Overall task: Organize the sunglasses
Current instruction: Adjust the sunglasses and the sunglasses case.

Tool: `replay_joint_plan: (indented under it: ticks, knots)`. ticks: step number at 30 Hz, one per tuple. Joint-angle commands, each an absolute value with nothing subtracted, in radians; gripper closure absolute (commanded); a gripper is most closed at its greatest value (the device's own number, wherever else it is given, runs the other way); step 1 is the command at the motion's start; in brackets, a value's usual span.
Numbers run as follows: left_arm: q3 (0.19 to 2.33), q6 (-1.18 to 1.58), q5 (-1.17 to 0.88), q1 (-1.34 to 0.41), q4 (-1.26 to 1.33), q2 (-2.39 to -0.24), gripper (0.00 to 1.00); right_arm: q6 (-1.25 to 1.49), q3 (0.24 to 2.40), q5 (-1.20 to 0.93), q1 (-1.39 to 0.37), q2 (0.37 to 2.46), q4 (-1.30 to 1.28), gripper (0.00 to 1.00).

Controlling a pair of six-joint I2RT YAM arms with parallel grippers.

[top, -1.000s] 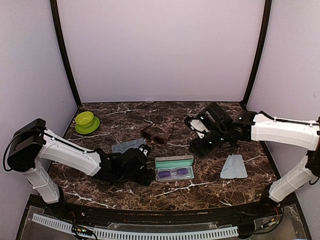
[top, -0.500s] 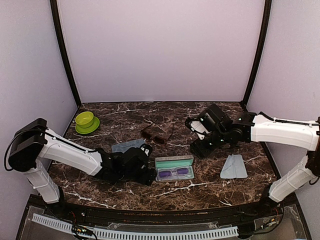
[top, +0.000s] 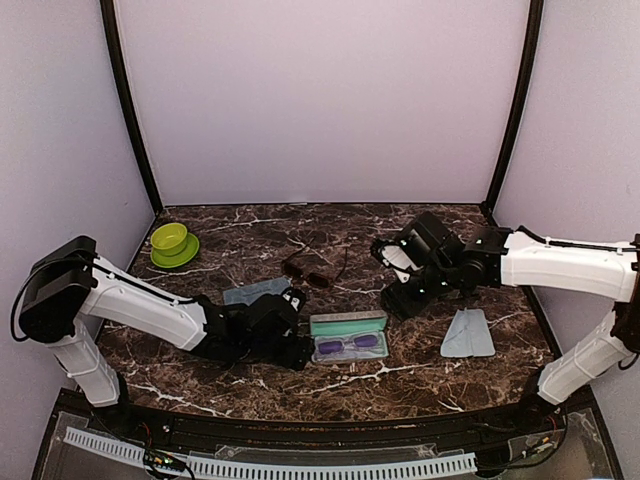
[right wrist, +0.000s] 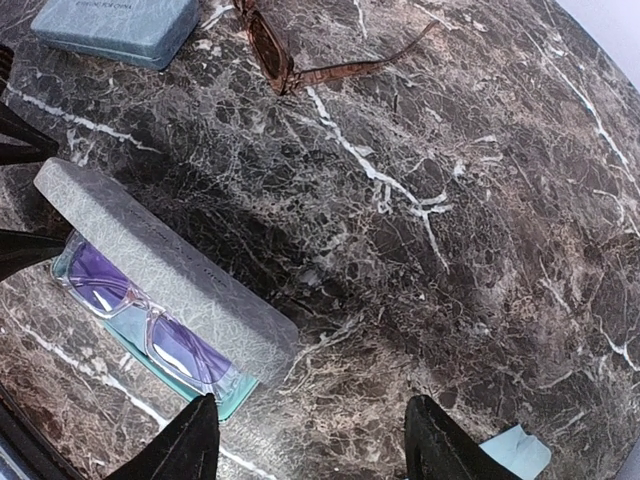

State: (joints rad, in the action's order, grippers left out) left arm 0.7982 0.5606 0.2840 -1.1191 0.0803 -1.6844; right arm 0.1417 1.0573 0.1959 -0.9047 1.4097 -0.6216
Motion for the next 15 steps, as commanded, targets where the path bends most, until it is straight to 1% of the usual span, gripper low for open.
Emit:
replay_joint_plan:
  ticks: [1, 9, 15]
  knots:
    - [0.831, 0.547, 0.282, -1.111, 0.094, -1.696, 0.17, 0.166, 1.037, 0.179, -0.900, 1.383, -0.593, 0.36]
    - [0.830, 0.546, 0.294, -1.109, 0.107, -1.679, 0.17, 0.183, 0.984, 0.148, -0.901, 1.346, -0.552, 0.36]
    - [0.779, 0.549, 0.278, -1.111, 0.120, -1.610, 0.14, 0.185, 0.974, 0.131, -0.902, 1.357, -0.542, 0.36]
